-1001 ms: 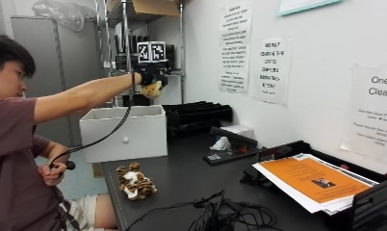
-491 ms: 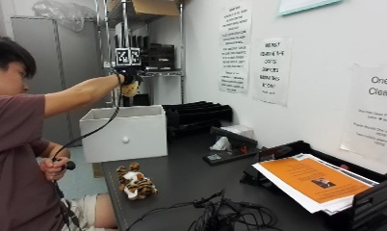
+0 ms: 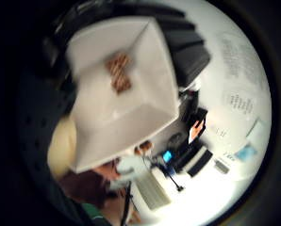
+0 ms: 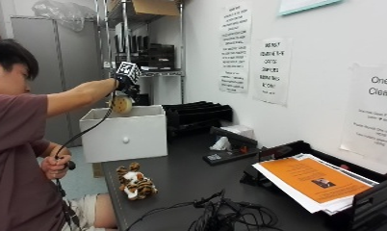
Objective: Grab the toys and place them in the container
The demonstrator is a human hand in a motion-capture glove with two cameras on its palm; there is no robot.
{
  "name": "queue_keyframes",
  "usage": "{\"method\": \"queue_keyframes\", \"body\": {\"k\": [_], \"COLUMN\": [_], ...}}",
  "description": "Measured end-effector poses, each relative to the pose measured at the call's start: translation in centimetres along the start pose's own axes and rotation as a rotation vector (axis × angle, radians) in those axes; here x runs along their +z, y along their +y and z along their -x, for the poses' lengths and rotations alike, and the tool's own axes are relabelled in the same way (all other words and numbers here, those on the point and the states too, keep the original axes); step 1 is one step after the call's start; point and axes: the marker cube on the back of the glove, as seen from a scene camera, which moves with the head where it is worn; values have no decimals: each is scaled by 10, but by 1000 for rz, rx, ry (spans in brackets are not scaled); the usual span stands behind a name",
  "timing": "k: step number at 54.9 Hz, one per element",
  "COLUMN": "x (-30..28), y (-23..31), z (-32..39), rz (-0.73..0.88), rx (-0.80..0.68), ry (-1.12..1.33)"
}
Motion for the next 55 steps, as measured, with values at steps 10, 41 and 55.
{"method": "queue_keyframes", "body": {"k": [10,41,55], "x": [8,-23,-24], "y": [8,64,137], "z": [-13,-53,-119], "rz": [37,-221,-249], "rx": [40,136,288], "ry": [84,162,236]}}
